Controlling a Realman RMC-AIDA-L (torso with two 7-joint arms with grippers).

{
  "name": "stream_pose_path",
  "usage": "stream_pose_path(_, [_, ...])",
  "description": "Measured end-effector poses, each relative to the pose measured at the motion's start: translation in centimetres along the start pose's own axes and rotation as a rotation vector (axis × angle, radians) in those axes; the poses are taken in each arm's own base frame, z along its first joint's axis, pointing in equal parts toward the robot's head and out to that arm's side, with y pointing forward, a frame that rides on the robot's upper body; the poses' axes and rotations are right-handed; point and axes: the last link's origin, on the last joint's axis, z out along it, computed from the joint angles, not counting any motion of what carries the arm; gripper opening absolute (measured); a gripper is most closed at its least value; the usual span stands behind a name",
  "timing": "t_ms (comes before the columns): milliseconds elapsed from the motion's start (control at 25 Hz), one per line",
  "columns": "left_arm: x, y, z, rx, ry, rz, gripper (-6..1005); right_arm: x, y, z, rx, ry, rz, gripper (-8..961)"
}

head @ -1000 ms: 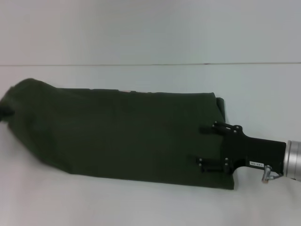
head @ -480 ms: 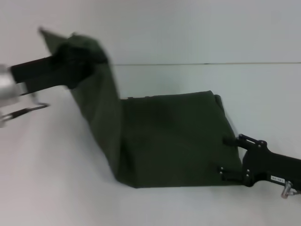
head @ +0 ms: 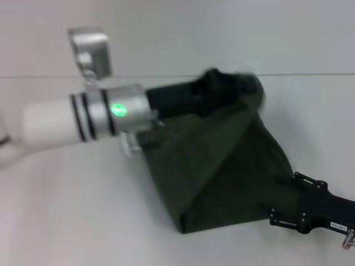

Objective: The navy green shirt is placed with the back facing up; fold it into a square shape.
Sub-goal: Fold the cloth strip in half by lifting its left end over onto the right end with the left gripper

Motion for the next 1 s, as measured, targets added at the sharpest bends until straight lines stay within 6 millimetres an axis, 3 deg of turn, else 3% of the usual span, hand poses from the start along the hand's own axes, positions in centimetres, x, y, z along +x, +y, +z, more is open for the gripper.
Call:
stream_pose_path(120, [-2.7,-1.7,2.5,0.029,-0.013,-0.017,56,0.1,0.0,-0.1,0.005,0.0,0.004,914])
stream_pose_path(280, [-4.8,-3.4,3.4,0.086,0.004,-0.015,56,-0.1,-0.1,0.1,0.0,-0.003,0.002,914])
stream_pose_path(640, [-2.3,-3.0,1.9,0.061,0.103,-0.009,55,-0.5,-0.5,0.8,0.01,0.0,0.006,914])
stream_pose_path(1000, [-2.0,-2.3,1.5,0.017,0.098,0.001,56,-3.8,-2.0,7.1,0.011,0.036,-0.012,914])
